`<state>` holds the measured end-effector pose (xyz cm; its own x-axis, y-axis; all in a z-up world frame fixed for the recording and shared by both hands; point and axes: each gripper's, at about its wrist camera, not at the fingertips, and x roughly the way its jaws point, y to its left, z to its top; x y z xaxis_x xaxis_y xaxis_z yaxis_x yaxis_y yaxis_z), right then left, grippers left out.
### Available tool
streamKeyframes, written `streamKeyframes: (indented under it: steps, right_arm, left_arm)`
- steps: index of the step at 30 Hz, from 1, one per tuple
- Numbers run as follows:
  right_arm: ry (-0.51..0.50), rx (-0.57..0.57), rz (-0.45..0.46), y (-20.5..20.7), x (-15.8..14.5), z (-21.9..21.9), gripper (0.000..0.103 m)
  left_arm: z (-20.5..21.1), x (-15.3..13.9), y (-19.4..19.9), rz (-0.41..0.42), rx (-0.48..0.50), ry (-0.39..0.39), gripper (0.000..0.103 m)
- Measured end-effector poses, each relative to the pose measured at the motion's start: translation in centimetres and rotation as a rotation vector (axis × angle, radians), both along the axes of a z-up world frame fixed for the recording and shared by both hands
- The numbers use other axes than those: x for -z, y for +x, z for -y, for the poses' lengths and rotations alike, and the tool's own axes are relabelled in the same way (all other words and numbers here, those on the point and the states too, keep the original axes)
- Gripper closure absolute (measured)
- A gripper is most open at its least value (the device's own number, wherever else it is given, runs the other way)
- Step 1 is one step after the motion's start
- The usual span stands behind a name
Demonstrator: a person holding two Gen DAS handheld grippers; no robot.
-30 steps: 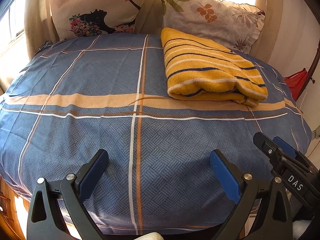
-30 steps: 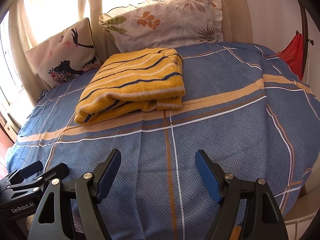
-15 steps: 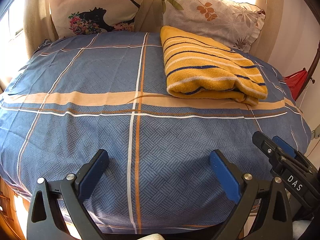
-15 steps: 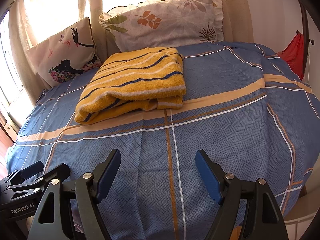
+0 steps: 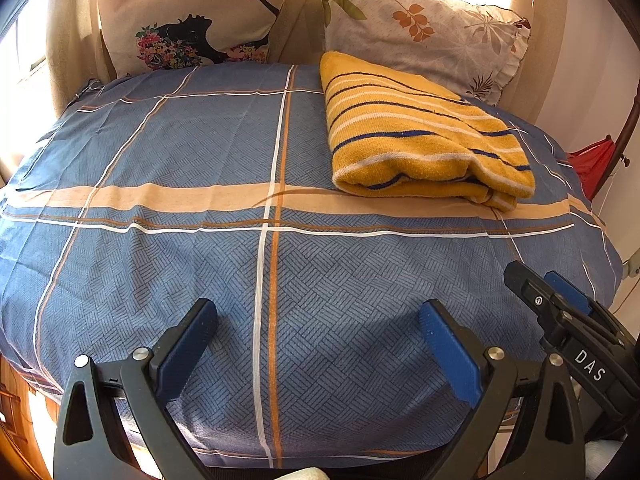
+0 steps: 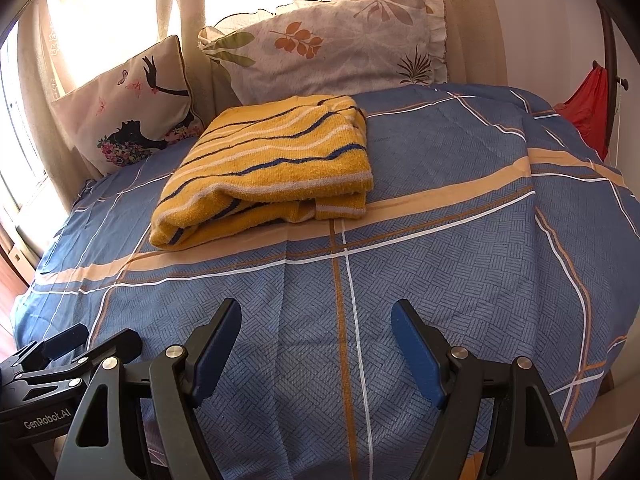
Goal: Fold small clothes
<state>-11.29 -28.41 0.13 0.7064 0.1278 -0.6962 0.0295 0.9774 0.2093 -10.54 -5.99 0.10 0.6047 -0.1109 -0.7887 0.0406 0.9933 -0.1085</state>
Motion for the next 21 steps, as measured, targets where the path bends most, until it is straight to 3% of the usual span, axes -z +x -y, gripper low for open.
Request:
streamKeyframes:
  steps: [21]
  right_arm:
    - [0.007, 0.007, 0.004, 0.11, -0.21, 0.06, 0.021]
  left_arm:
    - [-0.03, 0.14, 0.06, 0.001, 0.001, 0.002, 0.002]
